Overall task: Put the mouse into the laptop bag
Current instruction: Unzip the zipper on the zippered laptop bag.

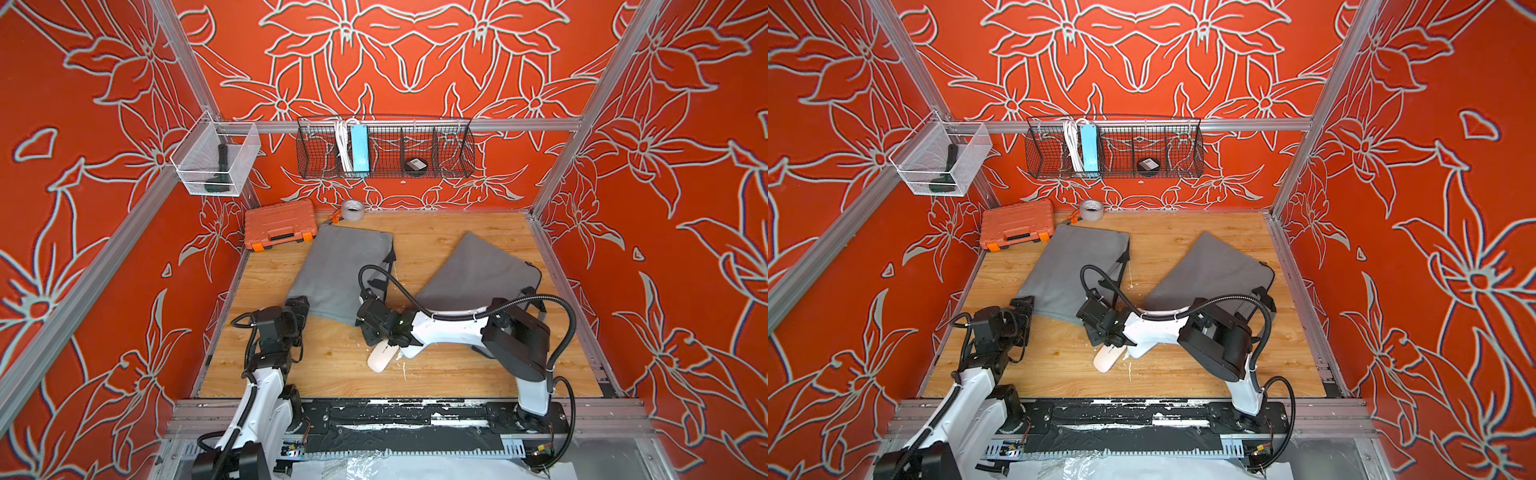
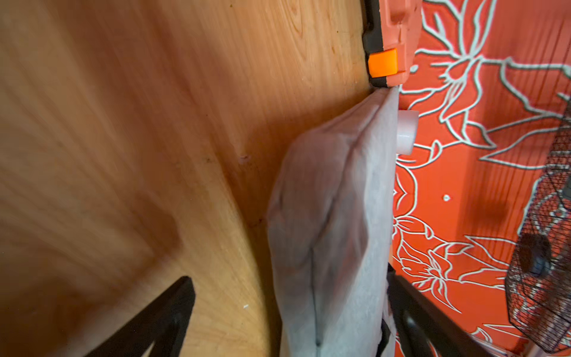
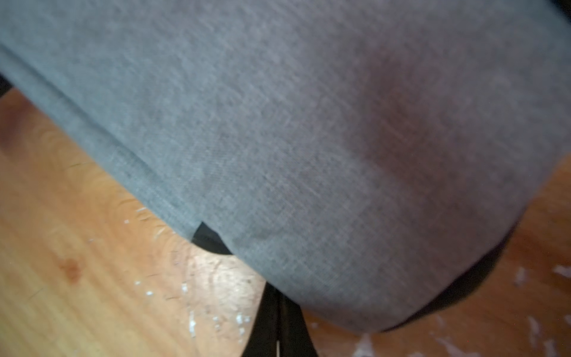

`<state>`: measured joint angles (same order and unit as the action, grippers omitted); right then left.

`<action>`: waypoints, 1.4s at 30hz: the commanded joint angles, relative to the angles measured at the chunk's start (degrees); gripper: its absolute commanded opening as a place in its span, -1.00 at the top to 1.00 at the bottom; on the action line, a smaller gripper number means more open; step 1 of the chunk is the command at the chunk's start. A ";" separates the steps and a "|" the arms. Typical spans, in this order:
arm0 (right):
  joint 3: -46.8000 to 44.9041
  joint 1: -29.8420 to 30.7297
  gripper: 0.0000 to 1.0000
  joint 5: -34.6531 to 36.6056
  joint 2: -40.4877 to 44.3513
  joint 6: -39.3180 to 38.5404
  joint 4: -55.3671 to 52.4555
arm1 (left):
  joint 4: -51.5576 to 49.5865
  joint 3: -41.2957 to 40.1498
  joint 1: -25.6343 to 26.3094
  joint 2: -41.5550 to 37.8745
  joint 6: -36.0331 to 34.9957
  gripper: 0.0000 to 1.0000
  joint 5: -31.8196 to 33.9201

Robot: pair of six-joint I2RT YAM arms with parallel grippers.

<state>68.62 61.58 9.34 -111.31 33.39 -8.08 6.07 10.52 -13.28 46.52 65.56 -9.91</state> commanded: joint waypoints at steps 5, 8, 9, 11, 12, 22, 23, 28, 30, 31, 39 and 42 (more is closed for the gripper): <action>-3.56 -2.43 1.00 2.14 2.75 1.45 0.32 | 7.90 0.99 -0.77 6.36 -3.90 -0.91 -3.66; -3.49 -2.43 1.00 1.17 2.47 1.55 0.86 | 11.47 1.34 -0.76 7.95 -4.79 -0.76 -8.00; -3.38 -2.43 1.00 0.90 2.33 1.53 0.87 | 12.76 1.19 -0.77 8.11 -4.89 -0.71 -8.94; -3.06 -2.43 1.00 0.72 2.08 1.55 0.87 | 14.40 0.89 -0.70 7.77 -4.96 -0.64 -9.70; -2.97 -2.43 1.00 0.76 2.06 1.58 0.87 | 15.28 0.66 -0.70 7.57 -5.05 -0.58 -9.91; -2.23 -2.27 1.00 -0.11 2.98 1.17 0.14 | 17.49 -0.90 -0.43 8.15 -4.16 0.64 -10.33; -1.85 -2.04 1.00 -0.62 2.94 1.22 0.17 | 17.34 -0.96 -0.44 8.27 -4.02 0.74 -10.23; 1.18 -0.40 1.00 -2.10 1.56 0.62 -0.01 | 16.95 -1.13 -0.44 9.51 -3.48 1.00 -10.28; 3.06 0.49 1.00 -2.66 0.41 -0.34 0.23 | 16.89 -0.96 -0.43 10.56 -3.43 1.00 -10.60; 4.14 0.89 1.00 -3.22 -0.32 -0.87 0.25 | 16.86 -0.90 -0.49 11.77 -3.53 1.00 -10.65; 13.39 3.87 1.00 -3.85 -5.62 -3.93 -2.90 | 16.50 -1.61 -0.46 12.45 -2.43 1.00 -9.98; 14.01 4.09 1.00 -3.73 -6.03 -4.03 -3.18 | 14.95 -1.65 -0.46 12.28 -2.10 1.00 -8.77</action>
<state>79.31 63.11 9.98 -116.51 31.46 -17.47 24.75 9.76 -14.59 58.57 62.06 -16.23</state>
